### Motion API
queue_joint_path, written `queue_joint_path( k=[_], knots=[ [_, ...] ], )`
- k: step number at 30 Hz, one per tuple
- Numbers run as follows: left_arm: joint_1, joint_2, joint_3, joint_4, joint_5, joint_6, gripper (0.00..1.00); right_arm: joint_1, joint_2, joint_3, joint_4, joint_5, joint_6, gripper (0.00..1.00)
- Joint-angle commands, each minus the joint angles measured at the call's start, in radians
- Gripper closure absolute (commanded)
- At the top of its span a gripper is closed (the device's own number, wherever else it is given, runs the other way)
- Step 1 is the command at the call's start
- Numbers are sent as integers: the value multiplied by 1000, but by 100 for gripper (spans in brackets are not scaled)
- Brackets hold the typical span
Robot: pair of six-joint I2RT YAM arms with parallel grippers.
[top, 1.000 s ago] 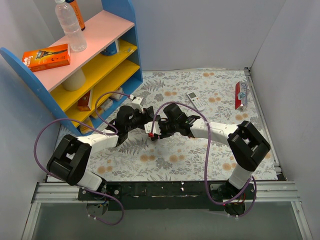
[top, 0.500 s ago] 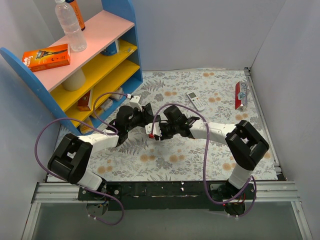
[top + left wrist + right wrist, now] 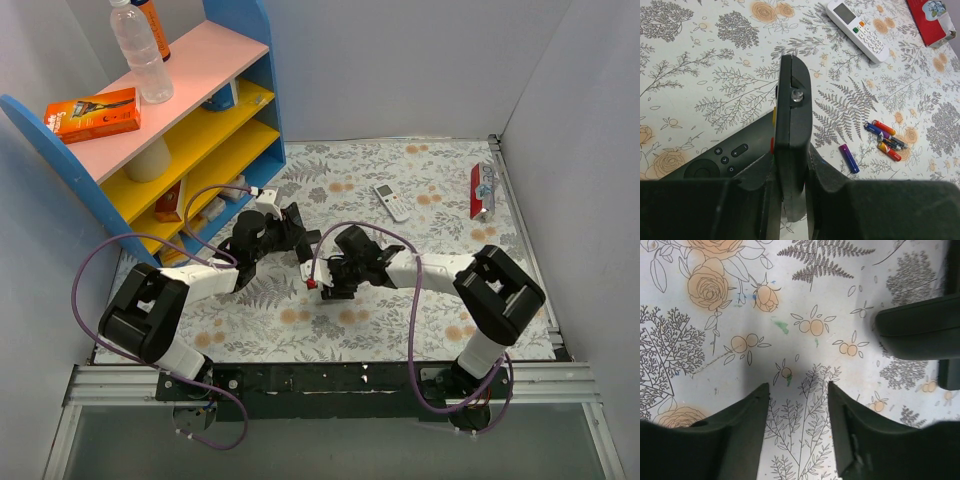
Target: Load the batteries into the remote control
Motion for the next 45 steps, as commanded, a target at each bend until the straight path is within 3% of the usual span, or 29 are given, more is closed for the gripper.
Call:
queue_joint_path(
  k=[1, 5, 11, 28, 45],
  knots=[
    [1, -6, 4, 44, 58, -11, 100, -6, -117, -91, 198, 22, 42, 37],
    [-2, 12, 10, 50, 103, -22, 100, -9, -176, -131, 300, 45, 59, 18],
    [-11, 35, 22, 48, 150, -29, 100, -15, -183, -136, 397, 36, 65, 12],
    [-22, 52, 41, 31, 167, -26, 100, -43, -85, -65, 374, -67, 53, 21],
    [-23, 49, 44, 27, 175, -26, 100, -49, -58, -62, 374, -33, 45, 21]
  ],
)
